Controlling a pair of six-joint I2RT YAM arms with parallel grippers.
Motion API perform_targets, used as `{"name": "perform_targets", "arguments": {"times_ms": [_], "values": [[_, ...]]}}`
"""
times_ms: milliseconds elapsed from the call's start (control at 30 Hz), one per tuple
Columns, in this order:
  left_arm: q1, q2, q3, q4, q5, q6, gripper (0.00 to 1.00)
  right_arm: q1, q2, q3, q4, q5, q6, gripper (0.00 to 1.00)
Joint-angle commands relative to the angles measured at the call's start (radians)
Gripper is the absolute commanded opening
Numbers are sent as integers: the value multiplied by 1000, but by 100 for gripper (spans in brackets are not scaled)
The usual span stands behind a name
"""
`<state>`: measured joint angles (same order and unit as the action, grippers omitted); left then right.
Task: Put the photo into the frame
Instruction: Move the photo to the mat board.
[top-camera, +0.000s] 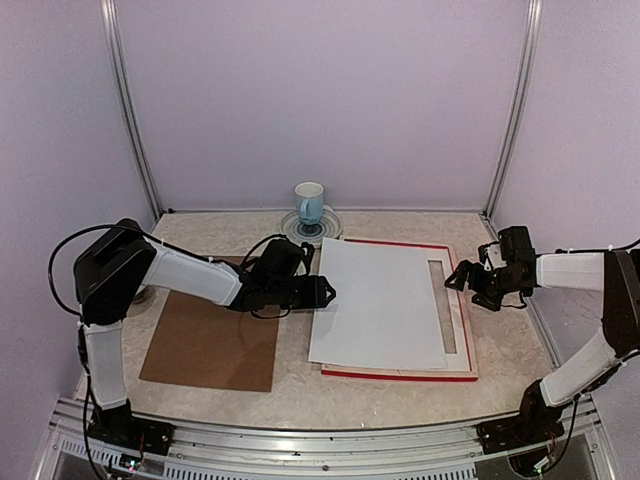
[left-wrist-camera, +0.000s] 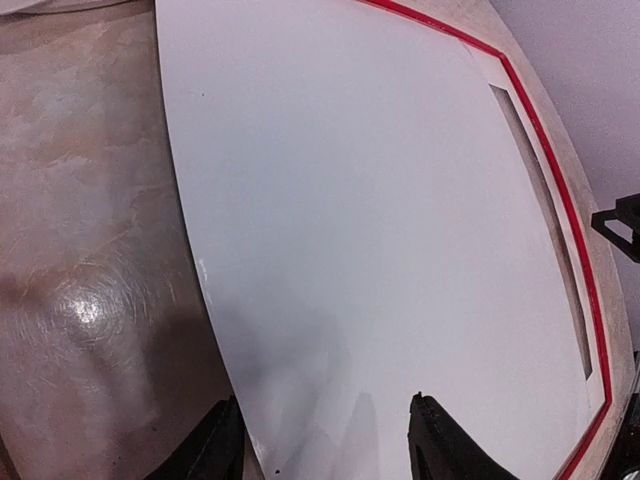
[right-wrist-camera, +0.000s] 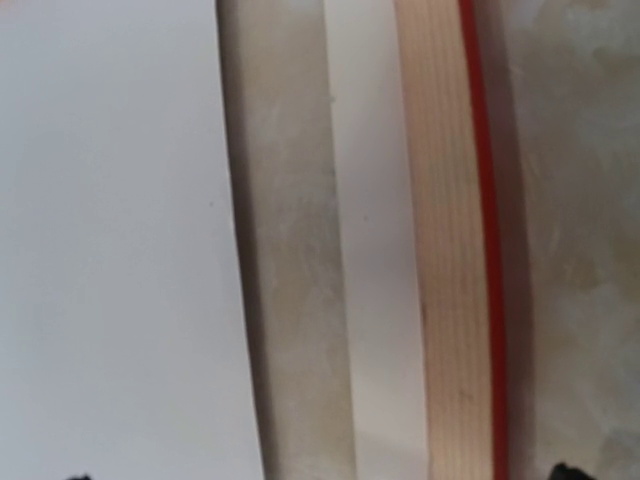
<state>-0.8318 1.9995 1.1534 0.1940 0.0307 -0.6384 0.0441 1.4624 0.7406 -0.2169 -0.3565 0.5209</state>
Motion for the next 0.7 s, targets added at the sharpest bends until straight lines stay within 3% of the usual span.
{"name": "perform_targets", "arguments": {"times_ms": [0, 667], "values": [[-7, 26, 33, 2, 19, 16, 56, -9, -16, 9, -3, 5, -4, 99], [-26, 70, 108, -8, 40, 26, 56, -9, 7, 15, -9, 2, -5, 99]]}}
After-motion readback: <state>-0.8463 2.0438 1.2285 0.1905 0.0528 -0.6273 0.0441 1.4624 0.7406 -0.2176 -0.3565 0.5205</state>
